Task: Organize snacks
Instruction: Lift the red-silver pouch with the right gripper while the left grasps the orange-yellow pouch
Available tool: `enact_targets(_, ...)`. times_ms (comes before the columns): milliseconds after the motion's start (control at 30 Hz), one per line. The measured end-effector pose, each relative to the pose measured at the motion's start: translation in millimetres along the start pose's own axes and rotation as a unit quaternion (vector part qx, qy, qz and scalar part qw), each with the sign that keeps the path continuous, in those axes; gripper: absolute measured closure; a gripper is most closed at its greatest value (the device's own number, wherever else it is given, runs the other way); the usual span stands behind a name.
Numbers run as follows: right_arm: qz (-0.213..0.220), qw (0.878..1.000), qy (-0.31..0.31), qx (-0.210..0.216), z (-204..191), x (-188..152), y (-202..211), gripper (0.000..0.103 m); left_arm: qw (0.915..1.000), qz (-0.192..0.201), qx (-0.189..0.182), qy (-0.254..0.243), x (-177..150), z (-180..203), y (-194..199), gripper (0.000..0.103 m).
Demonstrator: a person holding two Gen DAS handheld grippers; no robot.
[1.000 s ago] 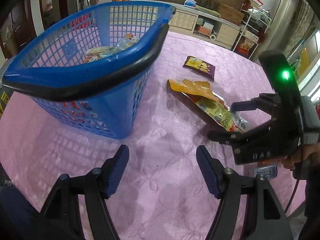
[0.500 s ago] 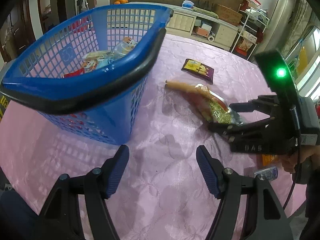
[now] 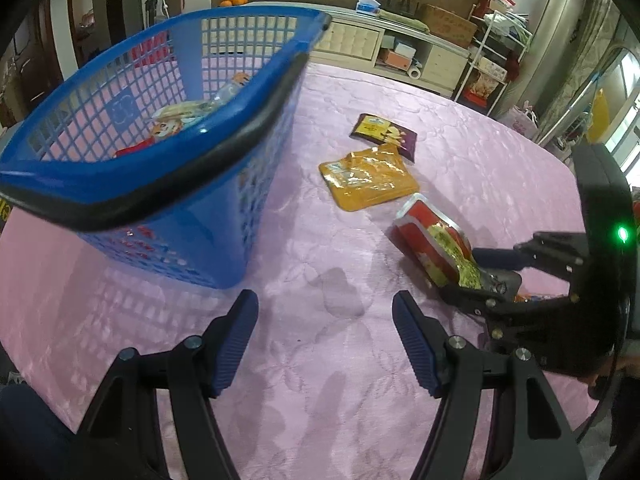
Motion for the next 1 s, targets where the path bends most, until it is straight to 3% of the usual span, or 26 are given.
enact_targets(167, 0.000, 0.998, -0.058, 0.007, 26, 1, 3, 0.054, 0.9990, 0.000, -0.016, -0.042, 13, 23, -5, 0.036)
enact_targets(233, 0.000, 0.997, -0.074, -0.027, 46, 1, 3, 0.053, 0.9975, 0.000, -0.024, -0.066, 23, 37, -10, 0.036)
enact_targets(333, 0.005, 0.994, -0.107, -0.023, 67, -3, 5, 0.052, 0.9946, -0.012, -0.028, -0.100, 35, 59, -24, 0.036)
enact_targets(500, 0.011, 0.992, -0.122, -0.021, 82, -2, 6, 0.051, 0.9888, -0.032, -0.002, -0.146, 58, 82, -63, 0.036)
enact_targets(767, 0.025, 0.989, -0.144, -0.003, 96, -6, 12, 0.050, 0.9769, -0.052, 0.037, -0.204, 78, 86, -112, 0.036)
enact_targets(1000, 0.032, 0.989, -0.148, -0.003, 90, 0, 11, 0.049, 0.9790, -0.047, 0.035, -0.195, 95, 72, -130, 0.018)
Point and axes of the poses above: each gripper's, at about its wrist camera, not at the fingertips, and y roughly against the way its jaws point, z to its right, x to its top, the point moved 3 cm from there along -y, roughly the way its jaws point, and after that the axes turned 3 degrees about z, right-handed, at the moved point
